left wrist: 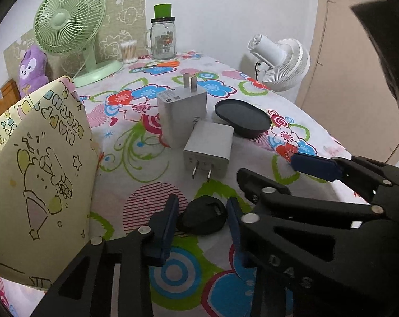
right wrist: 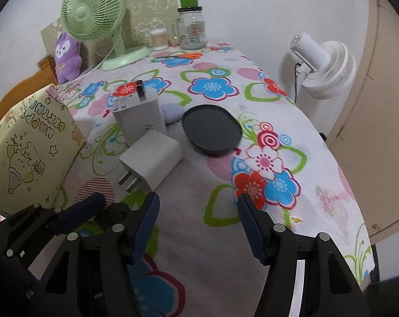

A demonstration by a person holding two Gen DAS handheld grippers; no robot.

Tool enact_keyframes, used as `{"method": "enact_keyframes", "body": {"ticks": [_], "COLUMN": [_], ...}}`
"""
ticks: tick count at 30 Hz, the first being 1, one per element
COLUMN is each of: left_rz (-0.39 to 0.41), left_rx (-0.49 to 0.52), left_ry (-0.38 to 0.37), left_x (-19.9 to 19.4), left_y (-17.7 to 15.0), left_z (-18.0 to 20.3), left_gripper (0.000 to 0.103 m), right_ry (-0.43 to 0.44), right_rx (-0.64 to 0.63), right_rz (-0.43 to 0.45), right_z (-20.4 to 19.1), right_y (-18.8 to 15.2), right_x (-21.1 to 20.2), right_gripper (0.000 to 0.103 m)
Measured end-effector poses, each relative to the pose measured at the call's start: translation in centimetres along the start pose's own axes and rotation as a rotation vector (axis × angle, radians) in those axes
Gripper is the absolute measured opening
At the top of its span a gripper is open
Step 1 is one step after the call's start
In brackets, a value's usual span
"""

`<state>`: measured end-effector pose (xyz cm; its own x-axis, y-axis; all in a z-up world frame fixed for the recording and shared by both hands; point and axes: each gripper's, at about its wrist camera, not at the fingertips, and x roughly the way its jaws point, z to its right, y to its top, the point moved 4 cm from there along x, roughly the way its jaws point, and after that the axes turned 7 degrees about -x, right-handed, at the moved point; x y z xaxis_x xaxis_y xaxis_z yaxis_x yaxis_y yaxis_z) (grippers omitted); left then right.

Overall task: Organize rigid objects
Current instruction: 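Grasp the white square charger with the right gripper while the left holds the key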

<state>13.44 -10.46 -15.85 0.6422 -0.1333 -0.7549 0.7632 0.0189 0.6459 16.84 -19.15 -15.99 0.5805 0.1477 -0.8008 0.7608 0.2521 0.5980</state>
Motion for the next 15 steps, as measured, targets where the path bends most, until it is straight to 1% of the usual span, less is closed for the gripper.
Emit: {"method": "enact_keyframes", "body": {"ticks": [4, 5, 6, 14, 15], "left_rz": [0.002, 0.004, 0.012, 0.011, 0.012], "left_rx": [-0.004, -0.007, -0.007, -0.045, -0.051], "left_ry": [-0.003, 0.001, 0.005, 0.013, 0.016], "left_x": [-0.1, -0.1, -0.2, 0.2, 0.3], "left_y": [0.0, 0.1, 0.2, 0.8, 0.8], "left_z": [-0.2, -0.2, -0.2, -1.1, -1.2], "left_gripper": [0.037, 0.035, 0.031, 0.032, 0.032], "right_ry": [0.019, 0.031, 0.040, 0.110, 0.121], "right_rx": [-0.030, -0.031, -0.030, -0.062, -0.068], "right_rz": [0.001, 0.005, 0.008, 0.014, 0.017], "right_z": [-0.8, -0.9, -1.0, -2.0, -2.2], "right_y": [0.4, 0.5, 0.7, 2.0, 2.2], "right_x": [0.3, 0.3, 0.3, 1.0, 1.1], "right_gripper": [0.065, 0.065, 0.065, 0.066, 0.069]}}
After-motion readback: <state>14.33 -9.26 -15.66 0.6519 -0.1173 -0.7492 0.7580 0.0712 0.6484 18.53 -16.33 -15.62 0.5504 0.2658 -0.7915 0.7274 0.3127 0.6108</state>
